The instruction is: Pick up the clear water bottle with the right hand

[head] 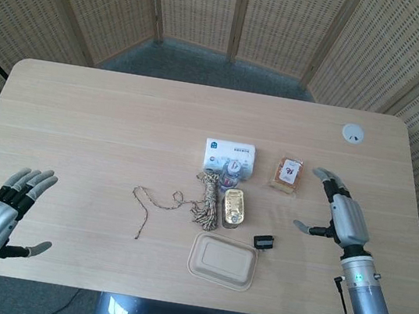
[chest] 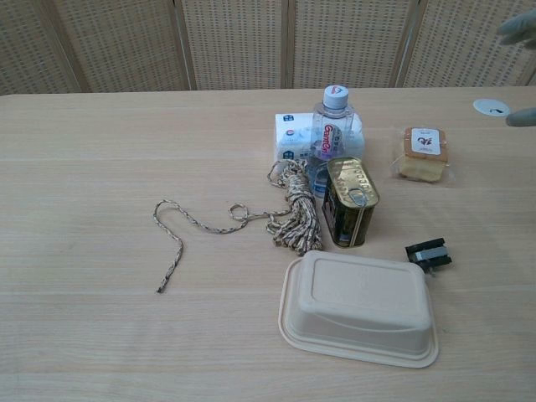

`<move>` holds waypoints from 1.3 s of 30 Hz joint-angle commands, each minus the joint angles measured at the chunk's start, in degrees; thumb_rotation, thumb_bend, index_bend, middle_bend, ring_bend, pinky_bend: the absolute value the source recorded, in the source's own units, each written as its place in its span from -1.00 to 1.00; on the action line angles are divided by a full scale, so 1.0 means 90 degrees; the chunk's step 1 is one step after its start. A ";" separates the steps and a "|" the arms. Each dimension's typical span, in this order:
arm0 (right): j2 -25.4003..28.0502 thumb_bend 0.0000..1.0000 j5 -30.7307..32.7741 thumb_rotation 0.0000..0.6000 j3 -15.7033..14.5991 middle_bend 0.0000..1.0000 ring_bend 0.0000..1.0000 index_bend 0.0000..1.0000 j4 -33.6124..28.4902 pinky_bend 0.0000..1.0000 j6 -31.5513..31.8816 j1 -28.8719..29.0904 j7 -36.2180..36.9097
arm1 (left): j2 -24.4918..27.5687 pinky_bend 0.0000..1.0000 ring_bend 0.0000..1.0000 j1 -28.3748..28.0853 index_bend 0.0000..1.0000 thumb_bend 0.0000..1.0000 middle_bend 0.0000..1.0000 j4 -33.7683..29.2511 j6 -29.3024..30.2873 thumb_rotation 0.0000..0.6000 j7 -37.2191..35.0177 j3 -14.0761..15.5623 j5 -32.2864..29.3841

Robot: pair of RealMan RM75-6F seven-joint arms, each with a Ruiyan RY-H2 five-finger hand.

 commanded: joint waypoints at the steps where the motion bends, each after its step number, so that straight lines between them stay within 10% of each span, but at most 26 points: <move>1: -0.0015 -0.77 0.0006 1.00 -0.0008 -1.00 -1.00 -1.00 0.0014 -1.00 -0.0031 0.0013 0.0005 | -0.0012 -1.00 -1.00 -0.0010 -1.00 -0.70 -1.00 -0.0002 -0.0025 1.00 0.0012 -0.0001 -0.0018; 39: -0.1094 -0.77 0.0294 0.75 0.0564 -1.00 -1.00 -1.00 0.1881 -1.00 -0.2262 0.1709 0.1506 | 0.0123 -1.00 -1.00 -0.0007 -1.00 -0.69 -1.00 -0.0169 -0.0067 1.00 0.0185 -0.0038 -0.0148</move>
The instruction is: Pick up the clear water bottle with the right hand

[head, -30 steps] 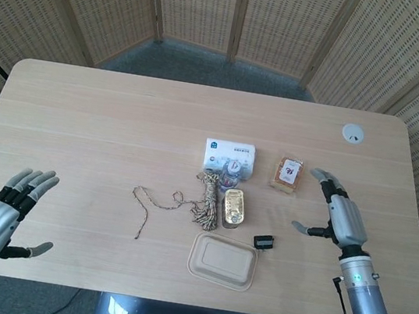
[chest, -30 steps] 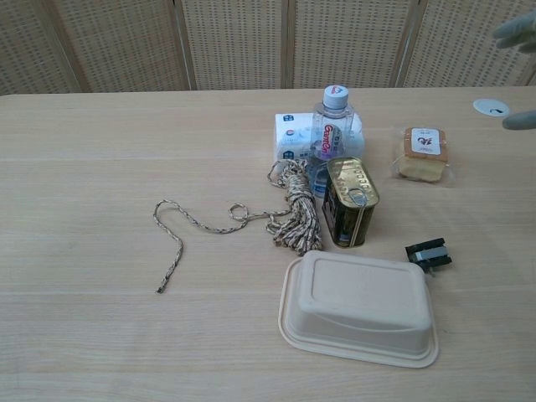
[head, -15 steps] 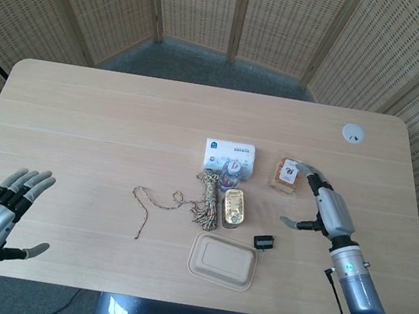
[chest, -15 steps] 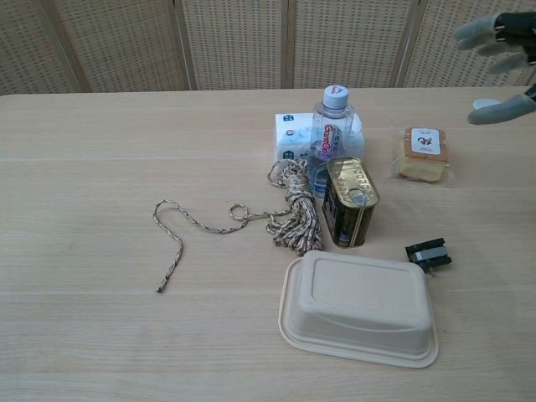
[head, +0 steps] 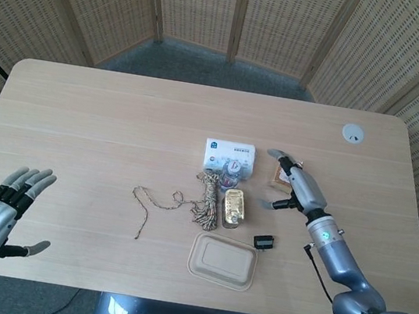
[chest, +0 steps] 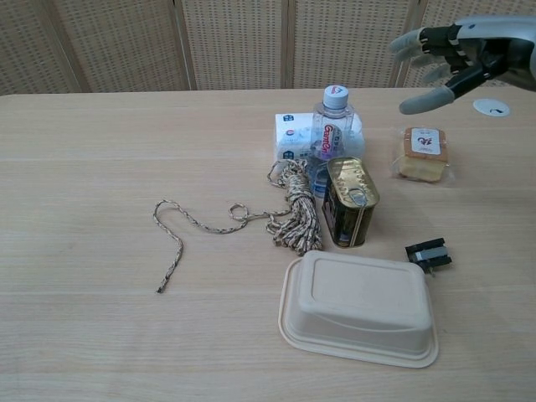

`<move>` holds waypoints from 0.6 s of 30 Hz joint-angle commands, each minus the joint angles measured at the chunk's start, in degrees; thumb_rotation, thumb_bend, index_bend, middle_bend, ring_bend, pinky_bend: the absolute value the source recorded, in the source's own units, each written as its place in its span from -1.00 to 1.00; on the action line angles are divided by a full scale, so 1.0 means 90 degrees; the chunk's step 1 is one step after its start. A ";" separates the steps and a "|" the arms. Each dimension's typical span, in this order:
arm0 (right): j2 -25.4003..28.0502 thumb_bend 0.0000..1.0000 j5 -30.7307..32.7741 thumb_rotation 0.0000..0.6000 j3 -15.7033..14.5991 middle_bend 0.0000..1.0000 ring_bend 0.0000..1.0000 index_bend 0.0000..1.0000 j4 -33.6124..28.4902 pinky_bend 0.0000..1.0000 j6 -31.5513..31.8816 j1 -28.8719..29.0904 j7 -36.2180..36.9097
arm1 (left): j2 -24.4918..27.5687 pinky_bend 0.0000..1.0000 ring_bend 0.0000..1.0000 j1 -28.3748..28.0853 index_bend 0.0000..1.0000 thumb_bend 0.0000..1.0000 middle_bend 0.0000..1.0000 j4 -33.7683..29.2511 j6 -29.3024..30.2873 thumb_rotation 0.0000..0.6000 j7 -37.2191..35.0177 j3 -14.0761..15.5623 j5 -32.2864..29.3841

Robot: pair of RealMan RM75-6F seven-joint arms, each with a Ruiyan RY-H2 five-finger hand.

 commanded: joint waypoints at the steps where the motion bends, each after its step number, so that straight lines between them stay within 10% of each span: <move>1: -0.0308 -0.77 0.0164 0.72 0.0049 -1.00 -1.00 -1.00 0.0434 -1.00 -0.0236 0.0230 0.0084 | -0.0002 -1.00 -1.00 -0.0021 -1.00 -0.69 -1.00 -0.0016 -0.0032 1.00 0.0027 -0.0022 -0.0046; 18: -0.1514 -0.78 0.0289 0.60 -0.0042 -1.00 -1.00 -1.00 0.2198 -1.00 -0.1112 0.0969 0.0252 | 0.0017 -1.00 -1.00 -0.0104 -1.00 -0.70 -1.00 -0.0136 -0.0185 1.00 0.0240 -0.0109 -0.0322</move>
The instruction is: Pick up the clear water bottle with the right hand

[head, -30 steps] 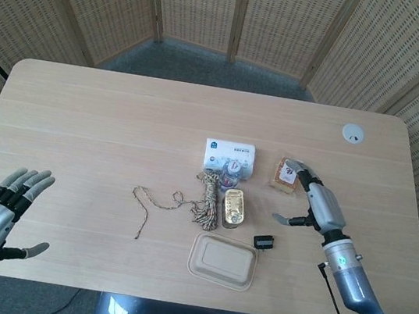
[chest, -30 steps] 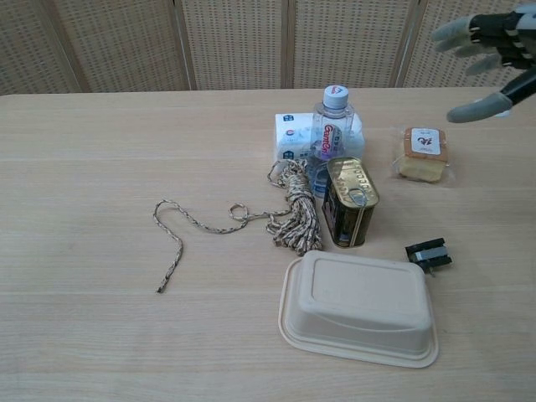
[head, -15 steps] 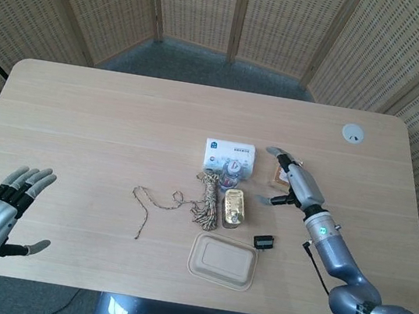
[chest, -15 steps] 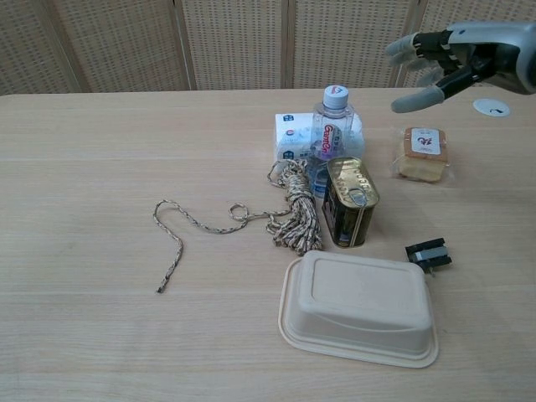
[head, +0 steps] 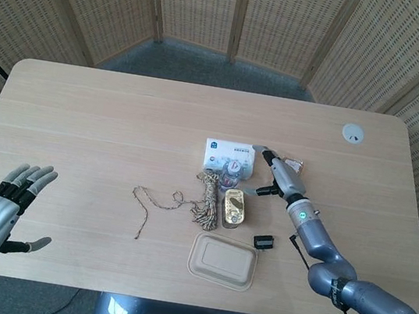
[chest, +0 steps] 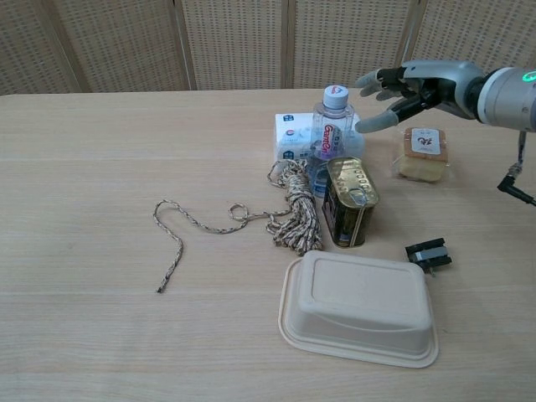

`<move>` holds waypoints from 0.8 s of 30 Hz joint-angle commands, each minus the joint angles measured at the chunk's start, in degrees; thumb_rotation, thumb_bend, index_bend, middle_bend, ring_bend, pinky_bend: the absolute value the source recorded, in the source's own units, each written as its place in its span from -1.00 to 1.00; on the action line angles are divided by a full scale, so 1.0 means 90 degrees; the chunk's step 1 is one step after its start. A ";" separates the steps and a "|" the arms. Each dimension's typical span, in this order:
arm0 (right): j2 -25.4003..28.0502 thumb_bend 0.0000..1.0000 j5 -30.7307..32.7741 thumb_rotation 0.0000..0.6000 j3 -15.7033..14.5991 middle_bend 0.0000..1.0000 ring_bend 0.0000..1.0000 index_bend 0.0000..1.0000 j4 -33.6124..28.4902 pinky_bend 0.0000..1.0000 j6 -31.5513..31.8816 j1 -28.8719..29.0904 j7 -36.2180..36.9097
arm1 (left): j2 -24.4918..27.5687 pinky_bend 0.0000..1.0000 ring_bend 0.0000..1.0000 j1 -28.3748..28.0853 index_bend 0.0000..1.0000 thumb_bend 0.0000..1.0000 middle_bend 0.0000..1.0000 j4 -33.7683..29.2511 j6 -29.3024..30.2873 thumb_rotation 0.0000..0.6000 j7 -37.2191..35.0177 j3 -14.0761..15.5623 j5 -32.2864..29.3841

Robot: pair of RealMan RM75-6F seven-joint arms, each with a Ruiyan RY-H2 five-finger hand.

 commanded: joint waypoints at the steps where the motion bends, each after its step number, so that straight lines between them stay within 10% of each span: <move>1: -0.0210 -0.77 0.0006 0.60 -0.0057 -1.00 -1.00 -1.00 0.0265 -1.00 -0.0199 0.0164 -0.0048 | -0.0010 -1.00 -1.00 -0.0016 -1.00 -0.70 -1.00 -0.0002 -0.0028 1.00 0.0029 -0.0011 -0.0029; 24: -0.0832 -0.79 0.0078 0.62 0.0228 -1.00 -1.00 -1.00 0.0930 -1.00 -0.0551 0.0661 0.0142 | 0.0038 -1.00 -1.00 0.0075 -1.00 -0.69 -1.00 0.0114 0.0119 1.00 -0.0138 -0.0005 -0.0116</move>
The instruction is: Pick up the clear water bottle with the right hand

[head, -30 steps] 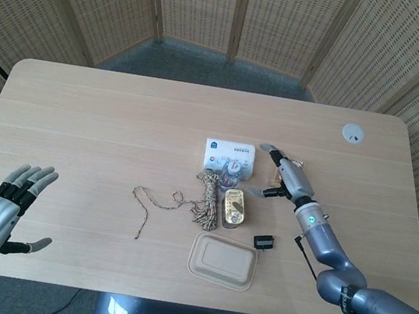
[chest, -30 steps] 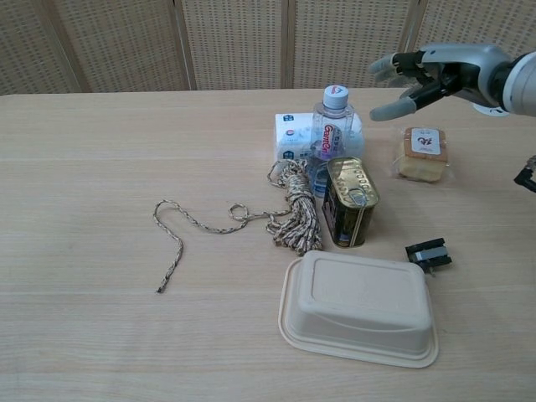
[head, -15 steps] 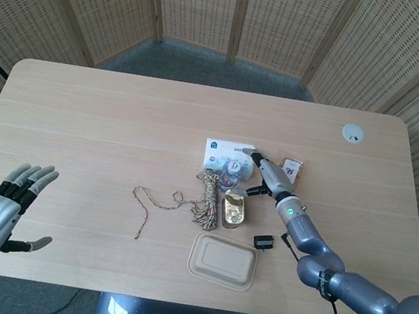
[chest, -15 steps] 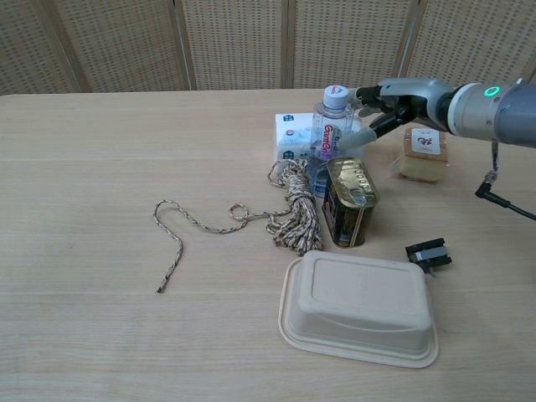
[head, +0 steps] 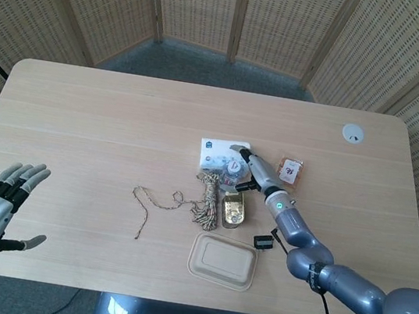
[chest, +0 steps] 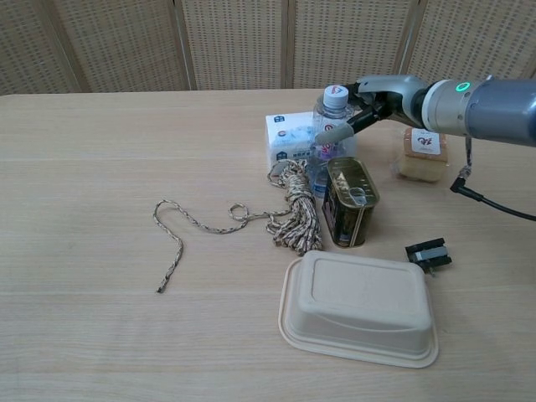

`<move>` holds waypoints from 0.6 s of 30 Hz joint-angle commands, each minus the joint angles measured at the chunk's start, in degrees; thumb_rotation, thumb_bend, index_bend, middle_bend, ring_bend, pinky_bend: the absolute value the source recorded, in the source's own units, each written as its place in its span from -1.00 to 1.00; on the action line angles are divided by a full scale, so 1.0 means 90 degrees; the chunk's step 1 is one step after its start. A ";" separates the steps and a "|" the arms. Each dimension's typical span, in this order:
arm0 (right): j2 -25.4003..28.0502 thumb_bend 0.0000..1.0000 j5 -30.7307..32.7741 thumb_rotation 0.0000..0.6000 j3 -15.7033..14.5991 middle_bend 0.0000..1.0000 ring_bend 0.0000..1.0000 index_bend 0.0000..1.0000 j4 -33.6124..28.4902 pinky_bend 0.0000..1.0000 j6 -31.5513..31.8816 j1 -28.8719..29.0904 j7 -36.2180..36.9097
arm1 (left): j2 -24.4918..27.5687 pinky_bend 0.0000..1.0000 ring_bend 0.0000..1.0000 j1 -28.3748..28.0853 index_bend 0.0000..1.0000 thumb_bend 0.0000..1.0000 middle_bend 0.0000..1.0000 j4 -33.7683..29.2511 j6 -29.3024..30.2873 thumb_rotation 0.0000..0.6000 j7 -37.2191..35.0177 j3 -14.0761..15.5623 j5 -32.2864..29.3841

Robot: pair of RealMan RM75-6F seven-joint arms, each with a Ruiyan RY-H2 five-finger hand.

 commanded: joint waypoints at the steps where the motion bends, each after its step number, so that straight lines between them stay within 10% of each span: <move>1: -0.0081 -0.81 -0.0079 0.64 0.0059 -1.00 -1.00 -1.00 0.0041 -1.00 0.0119 -0.0013 0.0116 | 0.0006 -1.00 -1.00 0.0009 -1.00 -0.69 -1.00 0.0001 0.0007 1.00 -0.0002 0.0006 0.0003; 18: -0.0286 -0.83 -0.0276 1.00 0.0077 -0.59 -0.68 -0.40 0.0217 -0.21 0.0484 -0.0255 0.0605 | 0.0019 -1.00 -1.00 0.0024 -1.00 -0.69 -1.00 -0.0013 0.0015 1.00 0.0011 0.0000 -0.0011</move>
